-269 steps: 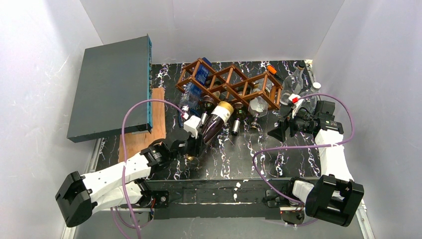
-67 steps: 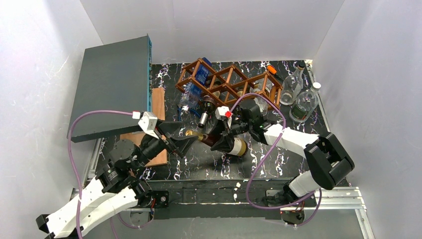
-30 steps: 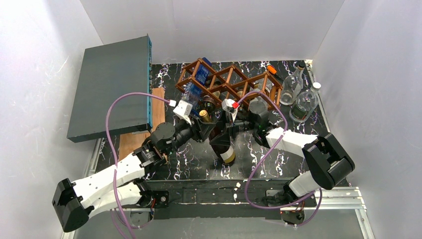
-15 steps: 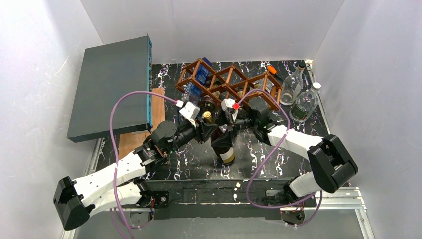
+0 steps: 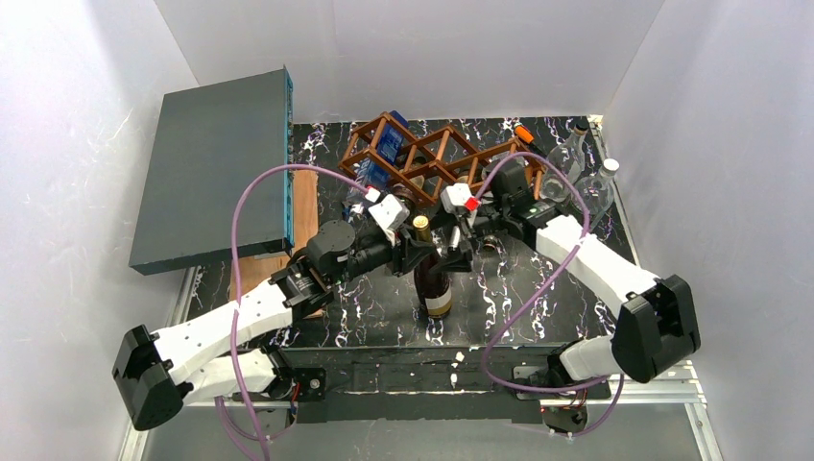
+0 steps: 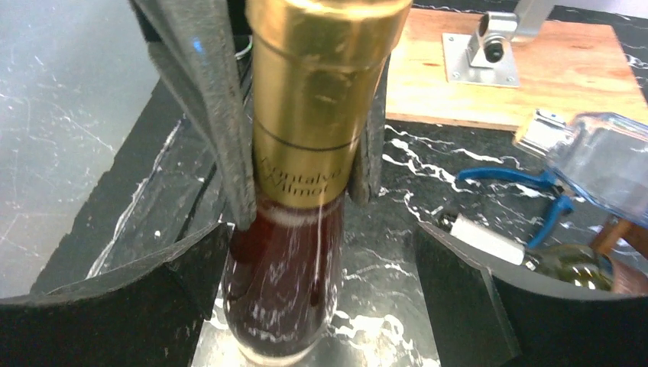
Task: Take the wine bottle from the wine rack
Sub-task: Place the wine bottle at the center of the board.
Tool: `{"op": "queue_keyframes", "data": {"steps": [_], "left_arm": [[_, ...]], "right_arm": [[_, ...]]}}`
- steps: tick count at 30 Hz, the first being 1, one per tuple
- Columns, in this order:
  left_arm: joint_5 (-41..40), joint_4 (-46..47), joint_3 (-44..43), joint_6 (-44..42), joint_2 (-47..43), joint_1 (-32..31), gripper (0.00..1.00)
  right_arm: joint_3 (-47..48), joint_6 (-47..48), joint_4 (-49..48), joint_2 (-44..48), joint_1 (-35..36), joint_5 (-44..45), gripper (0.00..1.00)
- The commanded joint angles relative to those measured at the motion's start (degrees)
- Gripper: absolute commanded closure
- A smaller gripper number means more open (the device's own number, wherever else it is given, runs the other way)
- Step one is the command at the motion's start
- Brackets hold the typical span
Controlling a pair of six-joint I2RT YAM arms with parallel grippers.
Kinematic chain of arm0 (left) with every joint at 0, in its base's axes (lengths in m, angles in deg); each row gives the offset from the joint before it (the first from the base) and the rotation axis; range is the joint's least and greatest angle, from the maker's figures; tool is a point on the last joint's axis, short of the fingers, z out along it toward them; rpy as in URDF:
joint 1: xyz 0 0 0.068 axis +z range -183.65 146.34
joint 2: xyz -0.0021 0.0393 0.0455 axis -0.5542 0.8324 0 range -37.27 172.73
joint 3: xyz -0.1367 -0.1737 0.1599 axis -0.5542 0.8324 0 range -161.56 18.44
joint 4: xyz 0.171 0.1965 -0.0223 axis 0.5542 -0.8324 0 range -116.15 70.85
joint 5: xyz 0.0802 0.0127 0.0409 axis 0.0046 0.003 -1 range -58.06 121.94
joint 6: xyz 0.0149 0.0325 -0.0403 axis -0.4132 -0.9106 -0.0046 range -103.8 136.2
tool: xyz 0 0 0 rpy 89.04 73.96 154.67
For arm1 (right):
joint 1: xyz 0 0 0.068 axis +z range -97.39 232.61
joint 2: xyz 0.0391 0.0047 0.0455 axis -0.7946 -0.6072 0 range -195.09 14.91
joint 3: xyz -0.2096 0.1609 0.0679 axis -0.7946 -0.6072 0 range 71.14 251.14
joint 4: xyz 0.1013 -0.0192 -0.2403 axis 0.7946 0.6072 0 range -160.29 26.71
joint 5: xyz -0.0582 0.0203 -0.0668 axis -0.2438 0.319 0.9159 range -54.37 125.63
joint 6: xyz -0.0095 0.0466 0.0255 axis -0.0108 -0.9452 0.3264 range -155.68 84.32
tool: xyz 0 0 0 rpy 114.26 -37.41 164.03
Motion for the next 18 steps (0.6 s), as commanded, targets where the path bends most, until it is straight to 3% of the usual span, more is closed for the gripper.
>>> {"op": "queue_keyframes", "data": {"steps": [1,6,18], "left_arm": [[2.3,1.3,-4.1,-2.7,1.3,0.2,1.0],[3.6,1.1,-3.7,-0.3,1.9,0.1,0.88],[4.4,-5.1,-1.6,6.7,-2.8,0.1,0.29]], "right_arm": [[5.2,21.7,24.2,3.2,-4.4,-1.4,0.02],[7.0,30.2,35.5,6.3,-9.0,0.6,0.02],[9.7,33.7,46.9,8.8,-10.1,4.0,0.0]]}}
